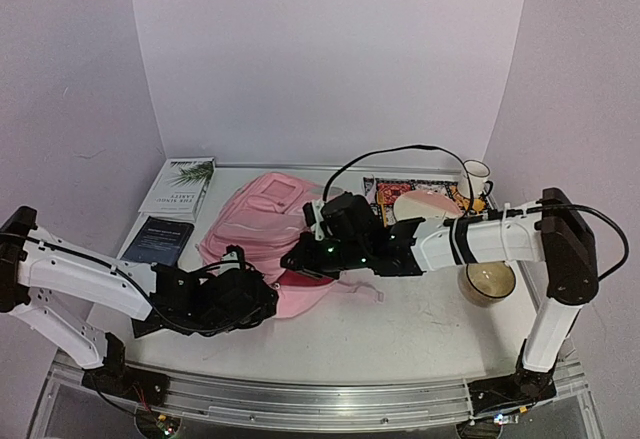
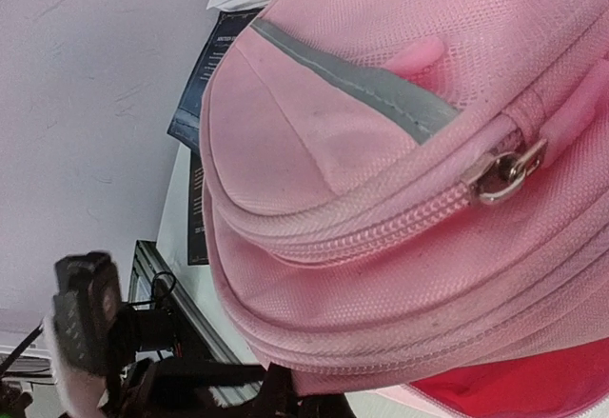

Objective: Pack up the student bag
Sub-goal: Unzip the largest pocket of the student bag.

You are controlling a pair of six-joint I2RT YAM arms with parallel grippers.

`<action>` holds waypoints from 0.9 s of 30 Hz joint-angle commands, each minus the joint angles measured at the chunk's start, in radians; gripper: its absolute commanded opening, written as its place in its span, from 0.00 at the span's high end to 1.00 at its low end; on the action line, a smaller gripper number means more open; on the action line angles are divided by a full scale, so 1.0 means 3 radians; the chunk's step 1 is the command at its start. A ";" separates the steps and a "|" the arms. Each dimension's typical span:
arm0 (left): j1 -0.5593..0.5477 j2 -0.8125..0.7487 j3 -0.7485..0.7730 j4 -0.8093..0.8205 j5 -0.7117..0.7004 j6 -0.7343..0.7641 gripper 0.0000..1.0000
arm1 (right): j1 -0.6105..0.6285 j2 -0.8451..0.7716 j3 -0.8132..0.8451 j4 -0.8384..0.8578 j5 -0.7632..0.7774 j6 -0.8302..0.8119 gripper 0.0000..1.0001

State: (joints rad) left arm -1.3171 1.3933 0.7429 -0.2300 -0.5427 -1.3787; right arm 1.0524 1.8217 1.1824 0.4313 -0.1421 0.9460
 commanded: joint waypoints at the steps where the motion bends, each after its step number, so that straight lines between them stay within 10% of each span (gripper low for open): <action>1: 0.0189 -0.0069 -0.0128 0.0503 0.0210 0.0123 0.71 | 0.0067 -0.0134 0.0251 0.0223 -0.0111 -0.0025 1.00; 18: 0.0213 0.0409 -0.0020 0.0454 0.0084 -0.0132 0.69 | 0.0173 -0.0052 0.0420 0.0223 -0.0127 0.0030 1.00; 27: 0.0215 0.0409 -0.0027 0.0415 0.0133 -0.0134 0.90 | 0.0189 -0.0080 0.0384 0.0181 -0.0003 -0.0016 1.00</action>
State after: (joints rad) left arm -1.2603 1.5265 0.7200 -0.0692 -0.4950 -1.4134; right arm 1.0858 1.8458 1.2240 0.3656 -0.1370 0.9623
